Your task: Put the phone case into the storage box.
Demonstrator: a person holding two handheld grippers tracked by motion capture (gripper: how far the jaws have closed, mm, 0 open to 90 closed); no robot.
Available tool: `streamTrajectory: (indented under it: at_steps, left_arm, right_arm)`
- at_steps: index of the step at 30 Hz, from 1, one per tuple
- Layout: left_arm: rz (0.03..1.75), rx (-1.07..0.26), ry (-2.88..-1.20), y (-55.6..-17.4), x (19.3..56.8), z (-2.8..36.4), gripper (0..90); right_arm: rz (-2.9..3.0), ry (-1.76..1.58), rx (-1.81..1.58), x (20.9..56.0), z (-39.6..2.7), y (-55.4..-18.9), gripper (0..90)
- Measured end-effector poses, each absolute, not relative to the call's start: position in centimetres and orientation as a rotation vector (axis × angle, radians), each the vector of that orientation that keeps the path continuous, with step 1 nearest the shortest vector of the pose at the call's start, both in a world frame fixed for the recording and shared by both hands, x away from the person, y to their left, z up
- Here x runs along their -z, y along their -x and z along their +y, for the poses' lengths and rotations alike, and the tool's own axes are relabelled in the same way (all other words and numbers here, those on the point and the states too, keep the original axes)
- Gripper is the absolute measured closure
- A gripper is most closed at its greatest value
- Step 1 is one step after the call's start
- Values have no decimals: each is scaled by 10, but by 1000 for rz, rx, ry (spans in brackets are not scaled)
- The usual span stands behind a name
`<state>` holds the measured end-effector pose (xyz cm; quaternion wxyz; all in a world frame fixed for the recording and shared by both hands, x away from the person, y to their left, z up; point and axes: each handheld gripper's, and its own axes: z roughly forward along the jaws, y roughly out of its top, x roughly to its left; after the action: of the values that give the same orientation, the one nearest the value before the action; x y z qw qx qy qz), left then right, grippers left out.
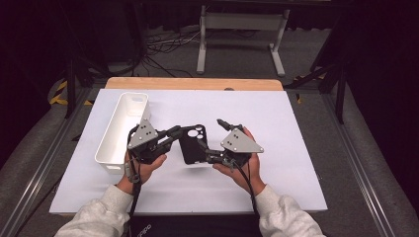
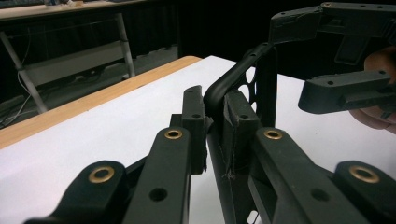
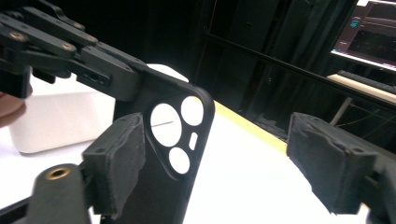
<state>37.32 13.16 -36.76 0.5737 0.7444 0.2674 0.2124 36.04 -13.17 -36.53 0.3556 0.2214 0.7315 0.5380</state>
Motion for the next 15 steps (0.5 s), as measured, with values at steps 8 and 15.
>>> streamTrajectory:
  at_steps: [8, 15]
  left_arm:
    - [626, -510, -1737, -373, 365, 135, 813]
    - [626, -518, -1728, -373, 364, 137, 812]
  right_arm:
    - [1905, -569, -1371, 367, -136, -359, 166]
    - [1907, -573, -1347, 370, -141, -357, 165]
